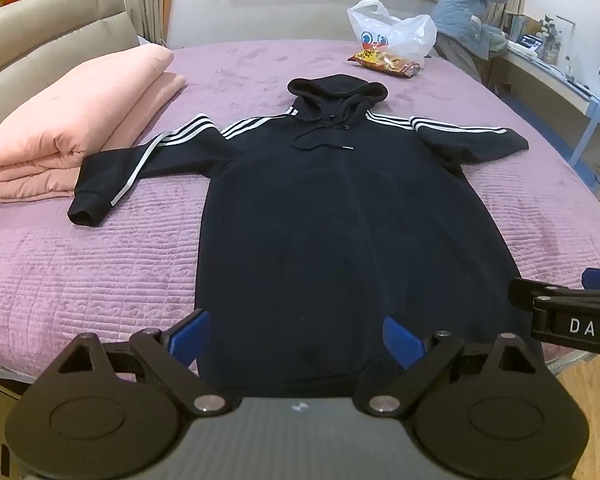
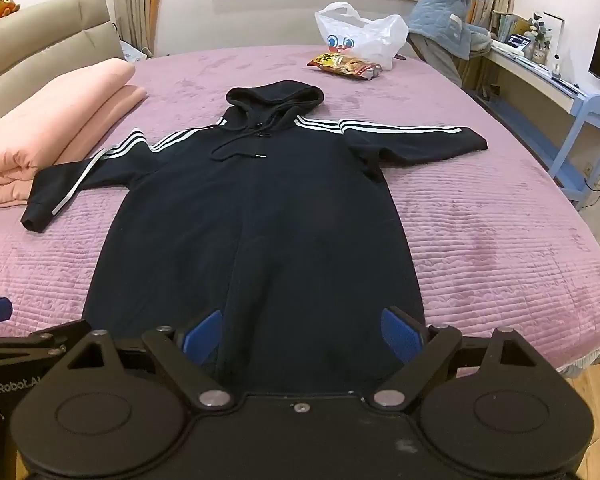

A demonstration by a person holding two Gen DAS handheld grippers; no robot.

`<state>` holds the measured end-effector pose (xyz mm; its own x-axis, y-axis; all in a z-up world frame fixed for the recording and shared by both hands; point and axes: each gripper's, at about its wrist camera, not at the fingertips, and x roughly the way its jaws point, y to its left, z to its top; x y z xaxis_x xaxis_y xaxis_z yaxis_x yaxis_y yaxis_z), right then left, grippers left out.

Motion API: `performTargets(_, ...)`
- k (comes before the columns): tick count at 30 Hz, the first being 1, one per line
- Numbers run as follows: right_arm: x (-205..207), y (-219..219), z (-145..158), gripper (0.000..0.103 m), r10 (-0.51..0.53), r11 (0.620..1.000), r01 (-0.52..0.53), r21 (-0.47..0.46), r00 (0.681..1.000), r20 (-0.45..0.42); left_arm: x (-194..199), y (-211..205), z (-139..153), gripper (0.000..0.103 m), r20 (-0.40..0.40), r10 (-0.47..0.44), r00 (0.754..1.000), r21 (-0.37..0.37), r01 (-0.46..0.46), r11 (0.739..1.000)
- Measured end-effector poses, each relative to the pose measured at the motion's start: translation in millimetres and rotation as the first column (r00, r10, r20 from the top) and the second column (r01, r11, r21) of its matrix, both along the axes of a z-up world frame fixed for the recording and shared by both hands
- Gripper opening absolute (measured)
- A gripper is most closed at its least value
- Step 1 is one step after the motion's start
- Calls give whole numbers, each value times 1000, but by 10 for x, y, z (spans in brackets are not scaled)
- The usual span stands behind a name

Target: Fold large clothes

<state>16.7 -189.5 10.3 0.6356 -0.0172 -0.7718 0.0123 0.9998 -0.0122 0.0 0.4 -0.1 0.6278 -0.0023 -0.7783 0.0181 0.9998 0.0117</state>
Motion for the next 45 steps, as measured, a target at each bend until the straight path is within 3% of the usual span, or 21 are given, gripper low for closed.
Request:
performTargets(30, -23, 33, -33, 101, 13, 1000, -13, 2, 1000, -11, 2, -1, -39, 93, 13, -14, 1000, -3, 14, 1000)
performTargets(40, 27, 35, -58, 101, 24, 1000, -24, 10, 999, -25, 47, -44, -57, 93, -26, -39, 999, -17, 38, 999)
performTargets(45, 44, 25, -70, 101, 22, 1000, -22, 12, 999, -29, 61, -65, -71, 93, 0, -43, 999, -27, 43, 999)
